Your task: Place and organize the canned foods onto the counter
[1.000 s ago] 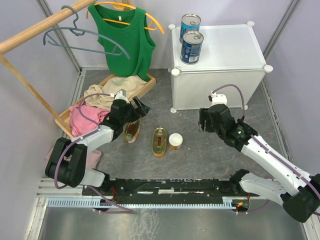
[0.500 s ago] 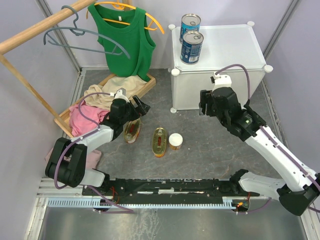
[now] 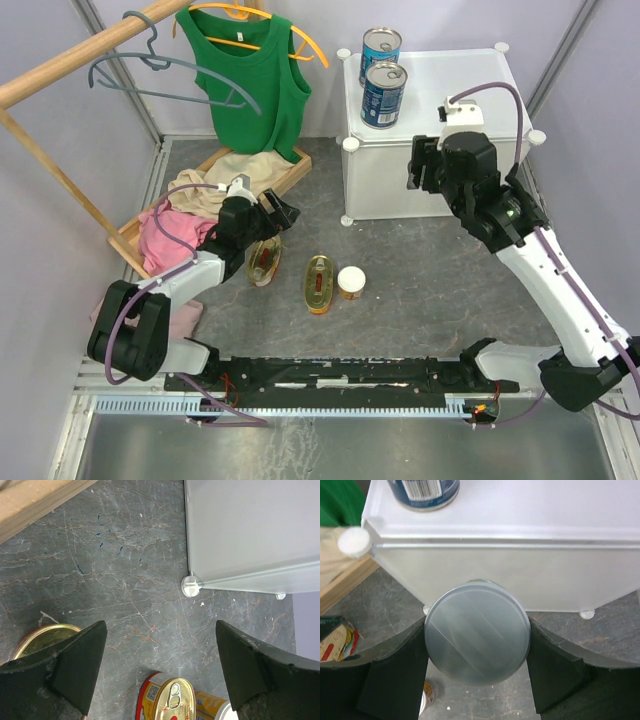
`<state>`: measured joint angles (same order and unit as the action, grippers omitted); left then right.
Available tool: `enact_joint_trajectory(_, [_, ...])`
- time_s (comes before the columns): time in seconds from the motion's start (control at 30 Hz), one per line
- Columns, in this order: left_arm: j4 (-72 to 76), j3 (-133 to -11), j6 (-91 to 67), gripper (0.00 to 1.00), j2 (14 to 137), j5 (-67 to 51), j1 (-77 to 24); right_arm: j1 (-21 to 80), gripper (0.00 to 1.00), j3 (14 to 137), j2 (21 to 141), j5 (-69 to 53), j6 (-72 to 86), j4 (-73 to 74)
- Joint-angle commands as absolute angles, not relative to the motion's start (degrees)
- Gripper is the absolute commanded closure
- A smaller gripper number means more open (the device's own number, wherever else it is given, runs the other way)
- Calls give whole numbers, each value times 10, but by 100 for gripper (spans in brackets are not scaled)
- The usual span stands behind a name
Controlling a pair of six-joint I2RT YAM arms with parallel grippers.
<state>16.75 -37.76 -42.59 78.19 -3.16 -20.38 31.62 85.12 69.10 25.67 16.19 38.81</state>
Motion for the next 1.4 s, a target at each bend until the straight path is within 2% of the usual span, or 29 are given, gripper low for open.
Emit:
enact_joint_trajectory(0.0, [182, -397, -432, 5, 767, -29, -206, 295, 96, 923, 711, 253, 139, 353])
enact_joint_trajectory(0.9, [173, -402, -430, 5, 761, -31, -207, 186, 97, 1128, 903, 207, 112, 312])
enact_joint_trajectory(1.37, [164, -416, -430, 5, 765, -32, -207, 154, 97, 1272, 1022, 166, 134, 376])
